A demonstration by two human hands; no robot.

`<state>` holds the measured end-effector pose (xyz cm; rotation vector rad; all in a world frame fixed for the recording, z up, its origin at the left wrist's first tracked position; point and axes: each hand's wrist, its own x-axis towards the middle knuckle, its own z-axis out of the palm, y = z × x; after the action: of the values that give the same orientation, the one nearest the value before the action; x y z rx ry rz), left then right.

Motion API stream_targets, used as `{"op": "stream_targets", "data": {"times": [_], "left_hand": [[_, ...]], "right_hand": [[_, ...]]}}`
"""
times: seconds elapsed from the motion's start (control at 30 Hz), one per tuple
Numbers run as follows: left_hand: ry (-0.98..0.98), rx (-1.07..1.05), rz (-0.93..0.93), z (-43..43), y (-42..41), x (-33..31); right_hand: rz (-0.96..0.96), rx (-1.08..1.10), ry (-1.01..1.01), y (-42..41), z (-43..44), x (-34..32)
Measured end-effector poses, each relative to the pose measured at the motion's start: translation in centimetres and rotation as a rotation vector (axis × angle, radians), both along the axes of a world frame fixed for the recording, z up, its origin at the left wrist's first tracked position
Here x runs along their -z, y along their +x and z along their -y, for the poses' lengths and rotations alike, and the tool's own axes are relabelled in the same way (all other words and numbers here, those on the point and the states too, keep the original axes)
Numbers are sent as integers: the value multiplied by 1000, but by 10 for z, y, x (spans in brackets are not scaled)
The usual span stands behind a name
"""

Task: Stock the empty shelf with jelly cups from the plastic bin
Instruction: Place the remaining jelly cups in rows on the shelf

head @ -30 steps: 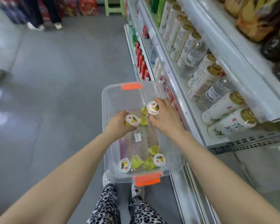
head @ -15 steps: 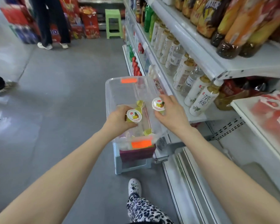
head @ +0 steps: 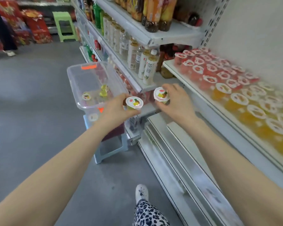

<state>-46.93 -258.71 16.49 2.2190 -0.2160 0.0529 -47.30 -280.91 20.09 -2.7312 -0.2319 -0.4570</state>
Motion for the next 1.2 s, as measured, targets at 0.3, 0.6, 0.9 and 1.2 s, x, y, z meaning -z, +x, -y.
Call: {"op": "stream_targets", "data": {"times": [0.3, 0.6, 0.9, 1.2], "left_hand": [[-26, 211, 111, 123, -77, -50], [-104, 410, 184, 278, -175, -89], [-188, 489, 222, 429, -285, -97], [-224, 635, 225, 529, -372, -106]], "right_hand": [[160, 202, 9, -124, 109, -53], [218, 401, -31, -259, 248, -106], [247, 626, 0, -399, 376, -114], [195, 846, 35, -532, 461, -102]]}}
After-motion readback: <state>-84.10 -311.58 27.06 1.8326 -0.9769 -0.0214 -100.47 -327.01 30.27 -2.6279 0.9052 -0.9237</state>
